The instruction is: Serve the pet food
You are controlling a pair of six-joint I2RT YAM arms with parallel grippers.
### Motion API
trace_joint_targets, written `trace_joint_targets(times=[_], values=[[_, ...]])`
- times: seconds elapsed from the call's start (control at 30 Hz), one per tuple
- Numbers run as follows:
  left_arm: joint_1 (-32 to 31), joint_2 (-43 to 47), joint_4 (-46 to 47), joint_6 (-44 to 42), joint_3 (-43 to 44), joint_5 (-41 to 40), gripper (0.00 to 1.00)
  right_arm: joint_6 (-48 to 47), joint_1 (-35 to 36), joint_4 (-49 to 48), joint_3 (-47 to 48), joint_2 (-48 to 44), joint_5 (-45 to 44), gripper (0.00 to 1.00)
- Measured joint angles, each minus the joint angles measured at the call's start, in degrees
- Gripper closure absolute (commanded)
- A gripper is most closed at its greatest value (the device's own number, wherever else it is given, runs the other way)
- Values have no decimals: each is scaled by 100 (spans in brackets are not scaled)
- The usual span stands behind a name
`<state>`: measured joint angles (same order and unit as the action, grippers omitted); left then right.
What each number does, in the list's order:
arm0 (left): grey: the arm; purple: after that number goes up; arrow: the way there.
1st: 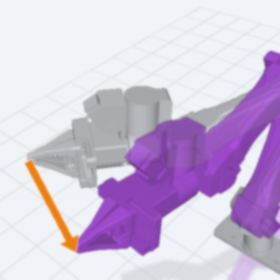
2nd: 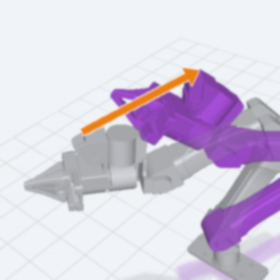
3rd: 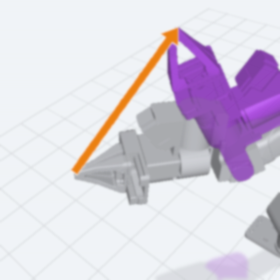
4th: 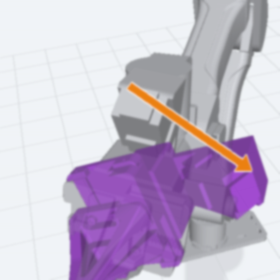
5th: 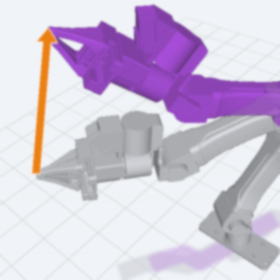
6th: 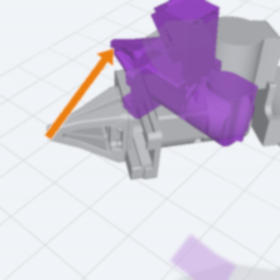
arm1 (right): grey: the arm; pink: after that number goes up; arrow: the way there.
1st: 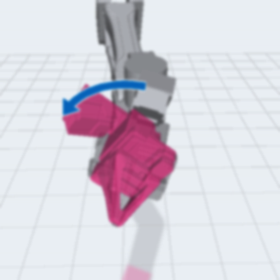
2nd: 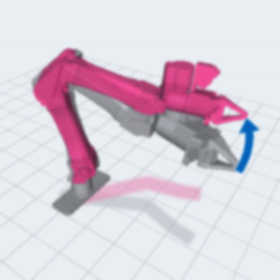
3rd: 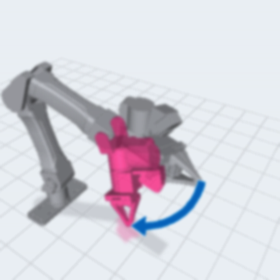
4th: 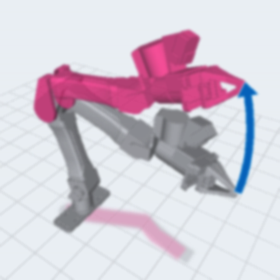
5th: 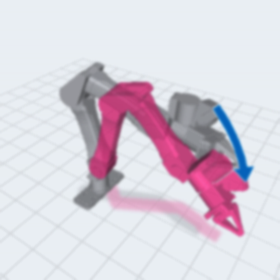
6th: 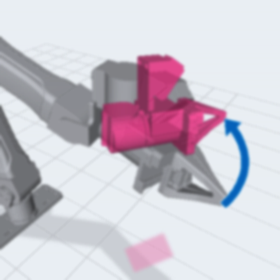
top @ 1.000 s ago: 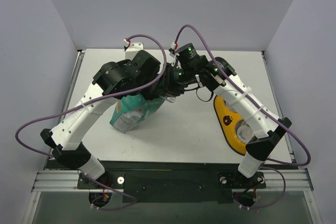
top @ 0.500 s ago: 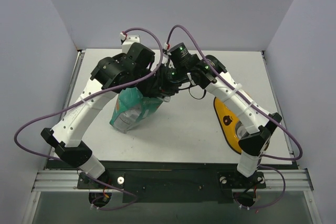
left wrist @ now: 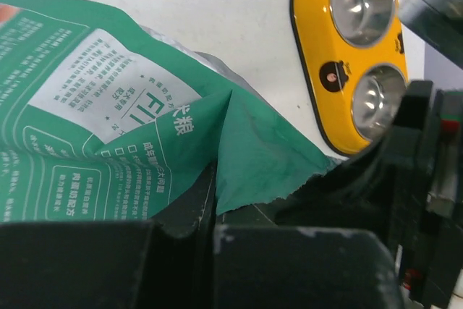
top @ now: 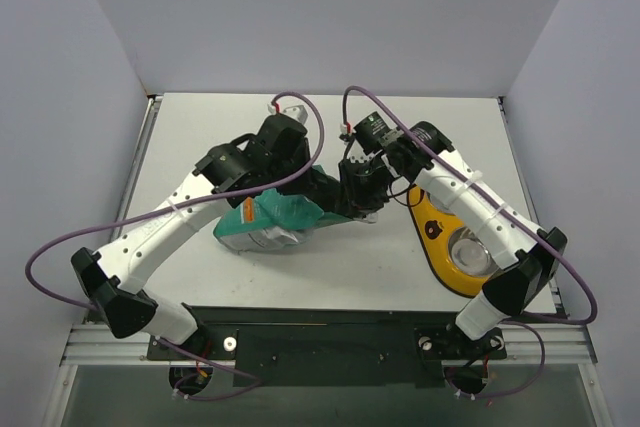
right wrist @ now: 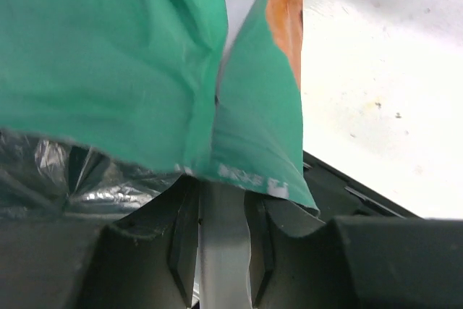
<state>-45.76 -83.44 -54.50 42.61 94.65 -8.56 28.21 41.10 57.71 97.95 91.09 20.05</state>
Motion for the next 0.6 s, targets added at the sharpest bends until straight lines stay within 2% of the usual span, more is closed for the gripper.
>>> trace_joint_targets(times=[0.17,0.33,0.47,0.6], values=[[-317,-149,356,459,-321,216,100,-238,-168,-48,-435,52,177,100],[-420,-411,415,859,-284,122,100,7,-15,-861,-892,337,367,100],[-413,-597,111,962,-256,-348,100,203,22,-1606,-1246,511,540,100],[-374,-610,-249,981,-236,-907,100,435,26,-2638,-1580,656,1139,100]])
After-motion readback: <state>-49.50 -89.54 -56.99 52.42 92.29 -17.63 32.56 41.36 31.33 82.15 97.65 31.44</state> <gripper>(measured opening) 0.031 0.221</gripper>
